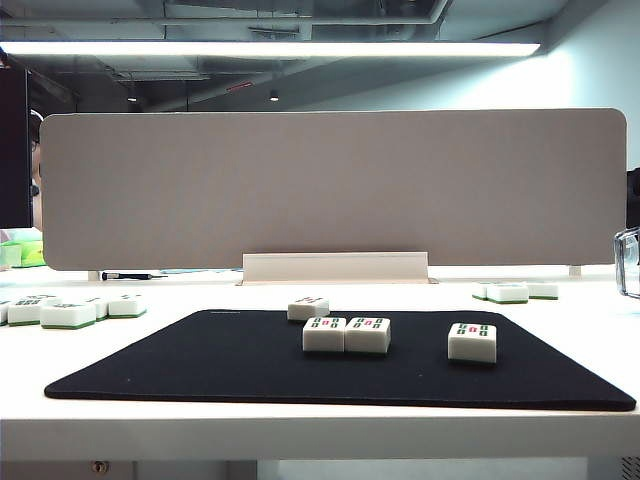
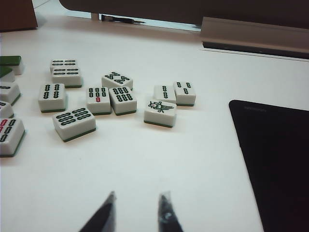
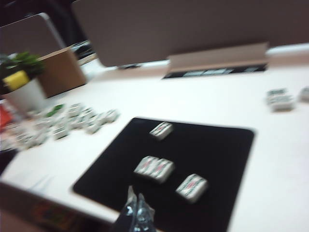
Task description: Arrange four mahjong tiles into a neat stack, creating two layers of paired tiles.
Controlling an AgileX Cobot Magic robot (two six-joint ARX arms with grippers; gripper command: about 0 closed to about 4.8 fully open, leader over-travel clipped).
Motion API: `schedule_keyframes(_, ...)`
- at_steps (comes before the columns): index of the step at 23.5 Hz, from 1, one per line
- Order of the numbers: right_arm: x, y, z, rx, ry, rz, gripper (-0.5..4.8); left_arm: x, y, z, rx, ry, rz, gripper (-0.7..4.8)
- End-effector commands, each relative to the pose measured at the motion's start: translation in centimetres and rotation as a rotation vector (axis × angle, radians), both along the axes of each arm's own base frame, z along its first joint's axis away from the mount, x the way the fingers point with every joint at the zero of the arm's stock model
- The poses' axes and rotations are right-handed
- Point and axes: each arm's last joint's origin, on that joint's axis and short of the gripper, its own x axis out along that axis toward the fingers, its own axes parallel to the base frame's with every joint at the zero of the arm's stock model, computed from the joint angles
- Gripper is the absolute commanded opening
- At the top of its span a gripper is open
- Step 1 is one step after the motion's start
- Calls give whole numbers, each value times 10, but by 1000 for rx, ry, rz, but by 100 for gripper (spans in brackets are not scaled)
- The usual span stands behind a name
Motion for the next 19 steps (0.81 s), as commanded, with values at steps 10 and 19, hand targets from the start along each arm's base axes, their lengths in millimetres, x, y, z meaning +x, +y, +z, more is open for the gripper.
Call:
schedule_keyframes(10, -9, 2, -11, 109, 189, 88, -1, 0, -1, -1, 0, 16, -25, 110)
schedule_keyframes(19, -9, 3, -11, 109, 192, 93, -1, -7, 0, 30, -105, -47, -16, 108)
